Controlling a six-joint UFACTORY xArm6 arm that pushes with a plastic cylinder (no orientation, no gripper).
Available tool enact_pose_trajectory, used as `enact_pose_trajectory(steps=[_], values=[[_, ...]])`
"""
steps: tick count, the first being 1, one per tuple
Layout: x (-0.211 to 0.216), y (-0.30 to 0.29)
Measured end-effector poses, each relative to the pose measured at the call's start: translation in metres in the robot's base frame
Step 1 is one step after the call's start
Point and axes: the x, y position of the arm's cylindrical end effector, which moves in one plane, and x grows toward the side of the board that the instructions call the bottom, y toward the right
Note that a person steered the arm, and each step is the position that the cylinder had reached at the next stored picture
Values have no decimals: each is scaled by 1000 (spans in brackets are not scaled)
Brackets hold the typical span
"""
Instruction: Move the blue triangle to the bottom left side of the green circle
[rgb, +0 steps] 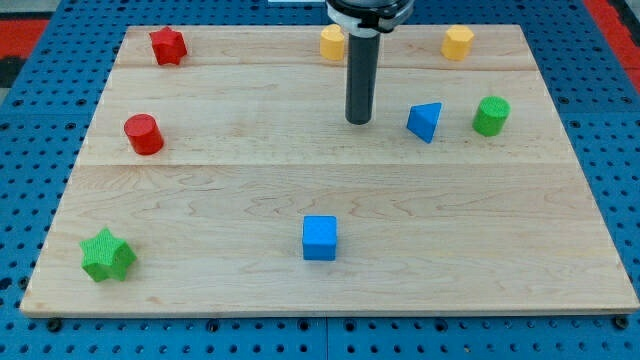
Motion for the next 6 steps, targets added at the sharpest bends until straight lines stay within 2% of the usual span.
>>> enact_pose_trajectory(steps=[2, 4, 6], values=[[-5, 60], [-4, 81], [-39, 18]])
